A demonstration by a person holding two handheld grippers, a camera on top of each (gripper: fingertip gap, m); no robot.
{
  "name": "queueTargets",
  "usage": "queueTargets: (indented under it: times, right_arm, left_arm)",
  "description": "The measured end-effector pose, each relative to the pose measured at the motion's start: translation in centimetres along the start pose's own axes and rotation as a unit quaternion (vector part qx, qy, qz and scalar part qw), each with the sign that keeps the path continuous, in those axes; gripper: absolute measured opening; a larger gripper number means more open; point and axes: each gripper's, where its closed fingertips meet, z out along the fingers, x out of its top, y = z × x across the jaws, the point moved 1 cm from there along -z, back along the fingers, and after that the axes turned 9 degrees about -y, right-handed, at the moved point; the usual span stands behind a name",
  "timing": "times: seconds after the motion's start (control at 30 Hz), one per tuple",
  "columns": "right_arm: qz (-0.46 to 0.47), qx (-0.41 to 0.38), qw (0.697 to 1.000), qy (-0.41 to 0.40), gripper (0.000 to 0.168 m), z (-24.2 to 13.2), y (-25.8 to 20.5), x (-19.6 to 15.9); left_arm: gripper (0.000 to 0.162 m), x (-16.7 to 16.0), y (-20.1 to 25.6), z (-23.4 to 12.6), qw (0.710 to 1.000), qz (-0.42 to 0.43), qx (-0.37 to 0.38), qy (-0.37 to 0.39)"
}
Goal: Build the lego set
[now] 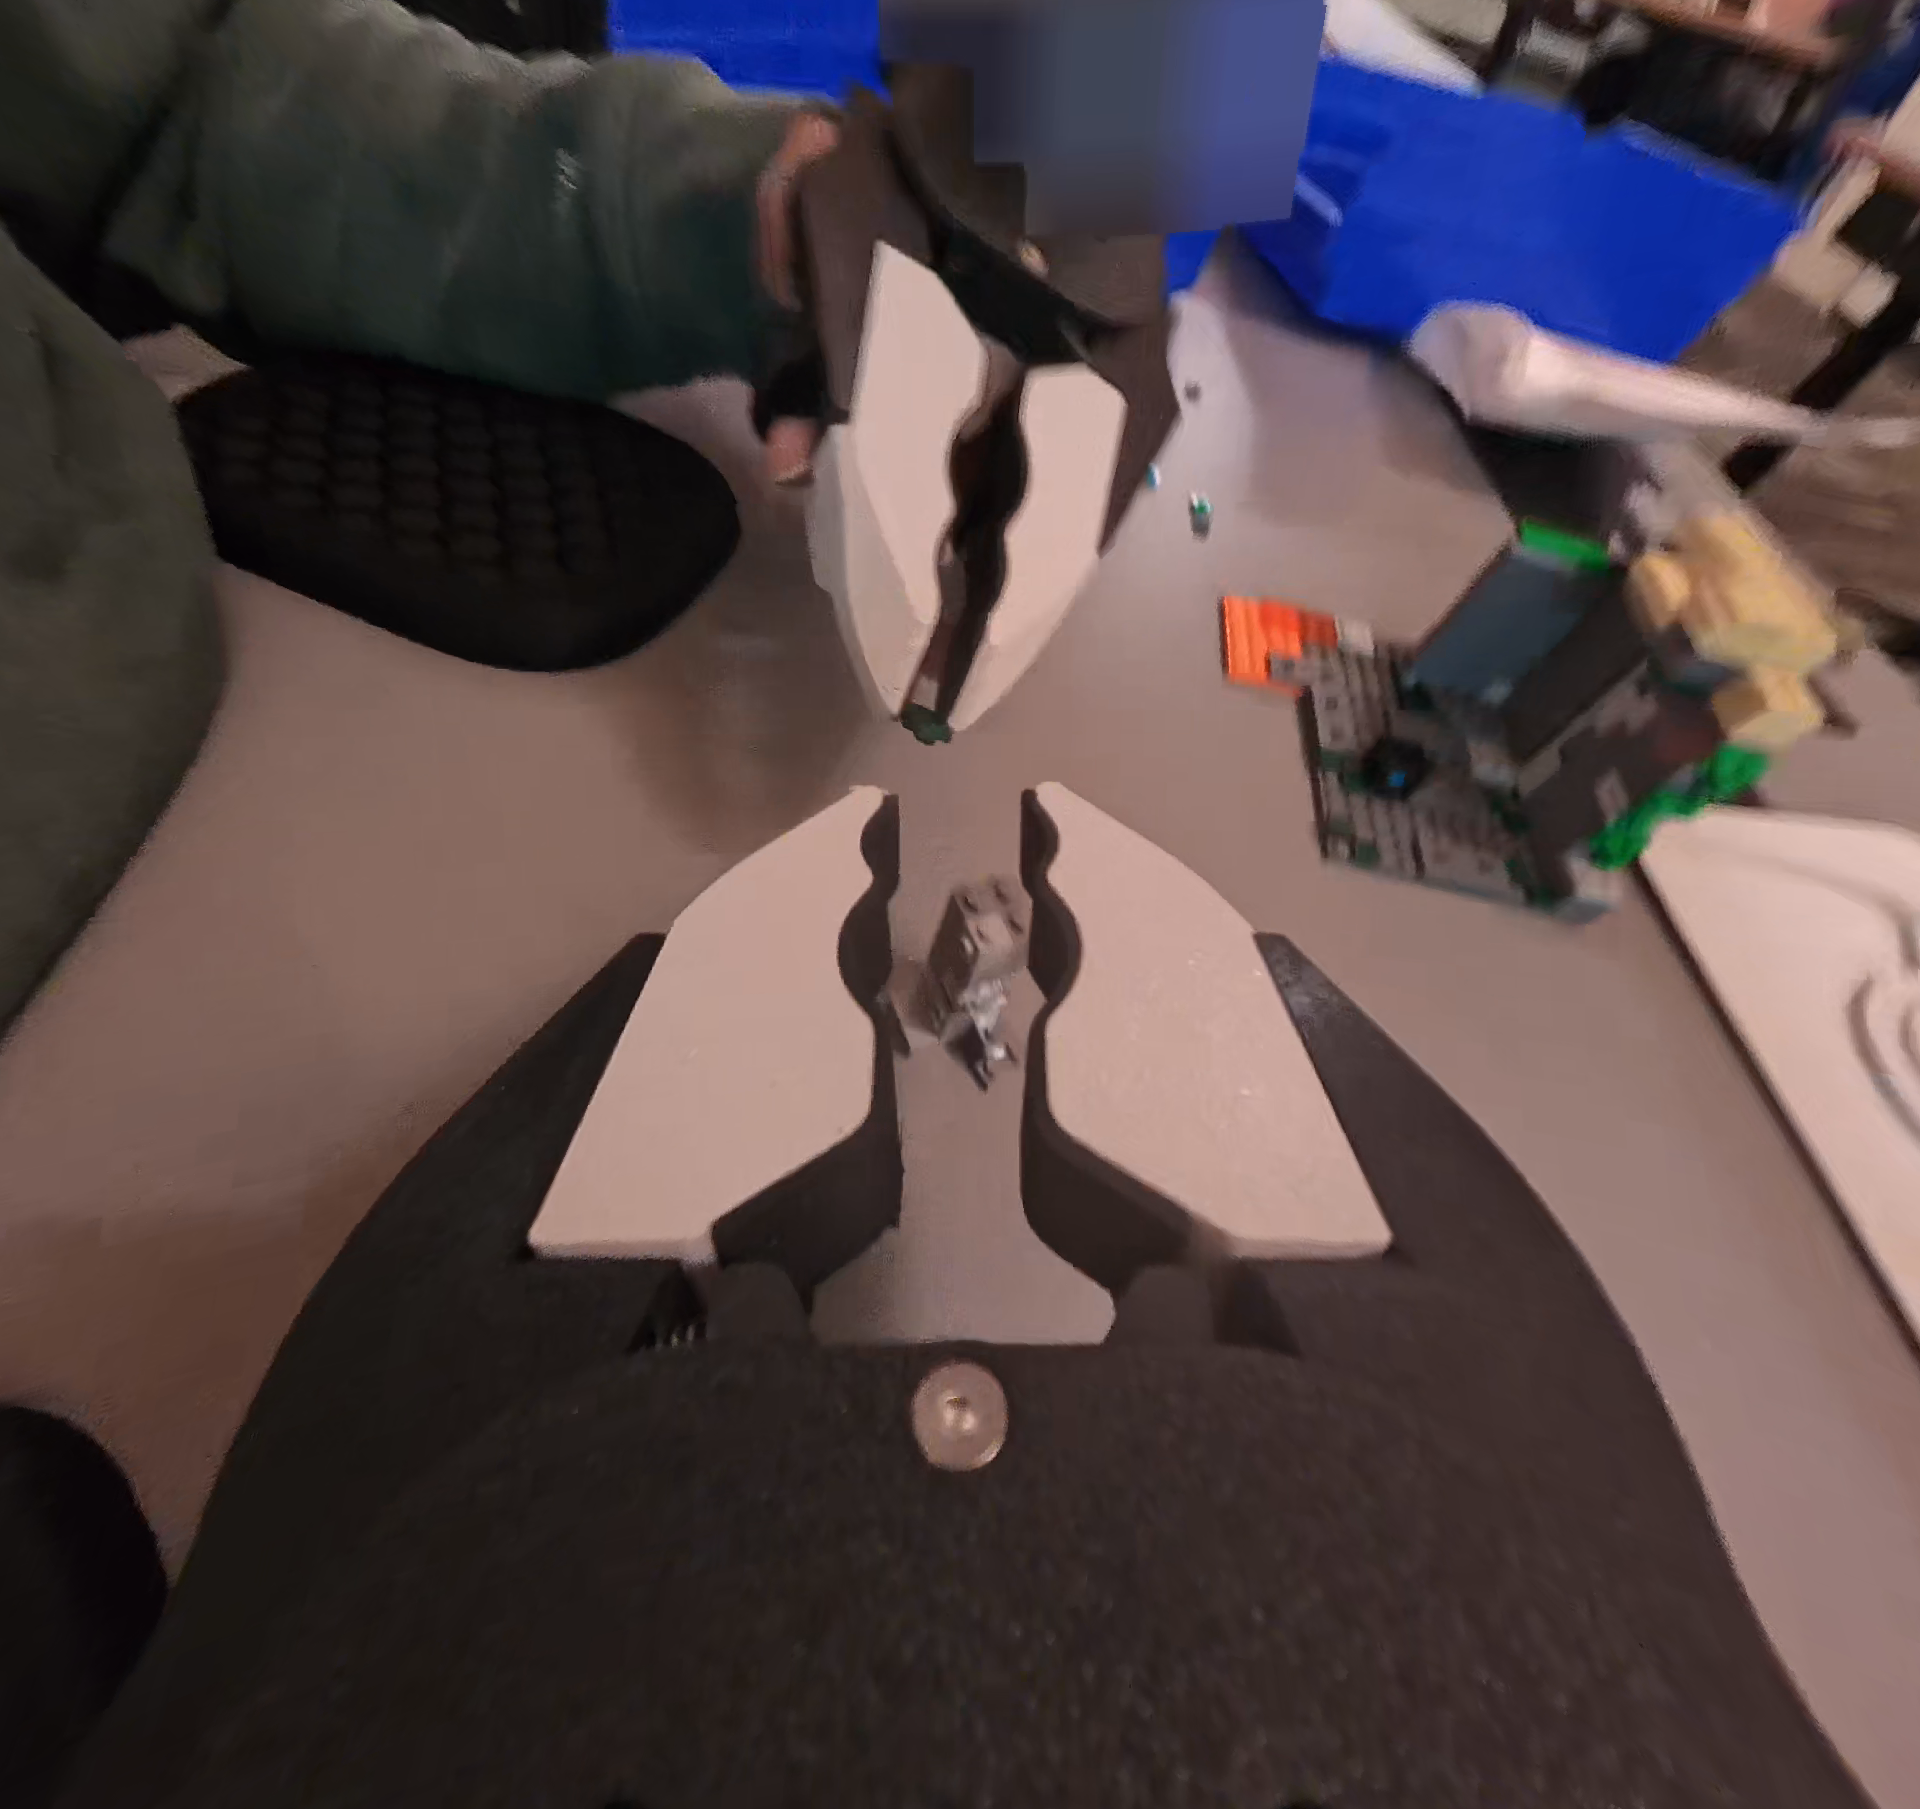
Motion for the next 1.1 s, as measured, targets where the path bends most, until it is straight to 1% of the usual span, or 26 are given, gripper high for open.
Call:
queueTargets:
  times: [0.07, 0.13, 0.2, 0.3, 0.37, 0.4, 0.47, 0.57, 0.67, 0.77, 0.87, 0.97, 1.1]
  right_arm:
    - [-0.052, -0.007, 0.999, -0.003, 0.02, 0.0, -0.9, 0.8]
    - [-0.101, -0.022, 0.994, -0.016, 0.02, 0.2, -1.6, 1.1]
    - [-0.131, -0.022, 0.991, -0.023, 0.02, 0.4, -2.4, 1.3]
    - [-0.155, -0.019, 0.987, -0.033, 0.018, 0.9, -3.1, 1.3]
    - [-0.164, -0.024, 0.985, -0.035, 0.012, 1.0, -3.2, 1.2]
    - [-0.165, -0.024, 0.985, -0.034, 0.007, 1.0, -3.2, 1.2]
    - [-0.148, -0.019, 0.988, -0.039, 0.006, 1.0, -3.1, 1.0]
    - [-0.089, -0.014, 0.995, -0.037, 0.005, 0.9, -2.1, 0.8]
    - [0.006, -0.022, 0.999, -0.027, 0.005, 0.3, -0.1, 0.7]
    - [0.084, -0.017, 0.996, 0.007, 0.004, -0.3, 1.2, 1.1]
    - [0.137, -0.016, 0.99, 0.041, 0.004, -0.7, 2.0, 1.8]
    - [0.16, -0.014, 0.985, 0.066, 0.004, -1.0, 2.3, 2.4]
    - [0.161, -0.008, 0.984, 0.071, 0.004, -1.0, 2.1, 2.5]
  left_arm:
    - [0.008, 0.5, 0.8, 0.0, 0.999, -0.007, -0.04, 0.02]
    - [0.008, 0.5, 1.8, 0.1, 0.996, -0.01, -0.08, 0.024]
    - [0.007, 0.4, 2.2, 0.5, 0.995, -0.012, -0.096, 0.018]
    - [0.008, 0.2, 2.7, 1.0, 0.994, -0.012, -0.107, 0.007]
    - [0.008, 0.0, 2.7, 1.2, 0.995, -0.01, -0.104, -0.002]
    - [0.008, 0.0, 2.7, 1.3, 0.995, -0.011, -0.103, -0.002]
    - [0.008, 0.0, 2.5, 1.2, 0.995, -0.013, -0.095, 0.001]
    - [0.012, 0.3, 1.7, 0.7, 0.999, 0.007, -0.052, 0.007]
    - [0.014, 1.2, 0.7, -0.1, 0.998, 0.044, 0.033, 0.026]
    - [0.015, 2.4, -0.5, -0.9, 0.986, 0.079, 0.138, 0.043]
    - [0.015, 3.3, -1.1, -1.1, 0.969, 0.111, 0.215, 0.049]
    - [0.014, 4.1, -0.8, -1.0, 0.954, 0.145, 0.256, 0.056]
    - [0.011, 4.7, -0.2, -0.9, 0.944, 0.17, 0.274, 0.066]
